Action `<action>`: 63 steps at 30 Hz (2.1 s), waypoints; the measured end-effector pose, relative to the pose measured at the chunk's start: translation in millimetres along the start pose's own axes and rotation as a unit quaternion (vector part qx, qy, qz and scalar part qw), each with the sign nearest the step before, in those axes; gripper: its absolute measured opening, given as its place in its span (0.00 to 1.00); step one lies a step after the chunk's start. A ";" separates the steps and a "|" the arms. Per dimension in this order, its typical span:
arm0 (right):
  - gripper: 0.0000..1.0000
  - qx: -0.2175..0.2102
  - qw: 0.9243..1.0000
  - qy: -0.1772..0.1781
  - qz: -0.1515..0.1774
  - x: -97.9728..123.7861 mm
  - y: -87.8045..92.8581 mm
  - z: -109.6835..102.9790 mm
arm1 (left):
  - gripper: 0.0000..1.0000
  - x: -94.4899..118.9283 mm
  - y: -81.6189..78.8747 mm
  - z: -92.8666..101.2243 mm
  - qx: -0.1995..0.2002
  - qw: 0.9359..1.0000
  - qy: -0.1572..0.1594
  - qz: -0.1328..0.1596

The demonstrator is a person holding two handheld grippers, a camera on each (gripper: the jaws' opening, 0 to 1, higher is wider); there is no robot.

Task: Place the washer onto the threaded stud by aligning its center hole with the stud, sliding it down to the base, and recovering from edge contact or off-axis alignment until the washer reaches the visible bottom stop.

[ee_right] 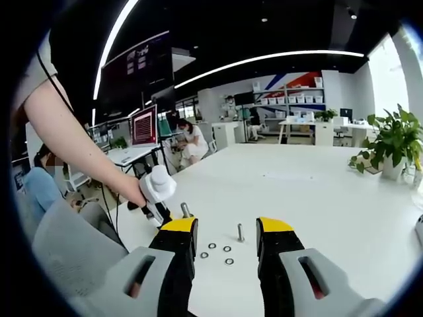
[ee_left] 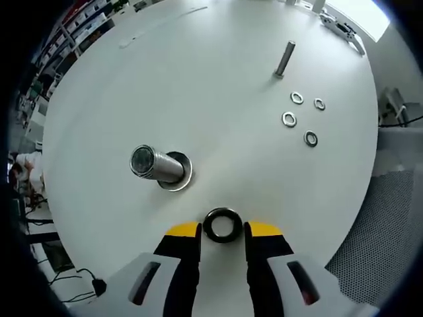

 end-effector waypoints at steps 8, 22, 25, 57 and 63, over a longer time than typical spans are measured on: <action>0.38 0.000 1.000 -0.004 -0.005 -1.3 1.1 -0.7 | 0.25 -1.3 -8.8 -0.3 0.005 0.999 0.002 -0.034; 0.38 -0.005 1.000 -0.003 -0.009 -1.8 3.0 -0.2 | 0.20 -0.5 -5.9 -1.1 0.005 1.000 -0.003 -0.021; 0.38 -0.004 1.000 -0.004 -0.011 -2.1 3.2 -0.5 | 0.20 0.0 -4.1 -1.5 0.006 1.000 -0.004 -0.014; 0.38 -0.013 1.000 0.000 -0.009 -1.9 2.9 2.6 | 0.19 24.3 -9.5 4.3 -0.025 0.999 -0.010 0.020; 0.38 -0.011 1.000 -0.003 -0.010 -2.3 3.4 1.7 | 0.19 37.1 -12.3 8.6 -0.025 0.999 -0.010 0.046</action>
Point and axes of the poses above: the point that each gripper's makers call its tool centre point, and the gripper's own axes: x roughly backward along the fingers, z roughly to its right, y roughly out of its underside, the point moved 10 cm from there along x, roughly backward along the fingers, and after that the axes turned 8 degrees about y, right-handed, at the moved point
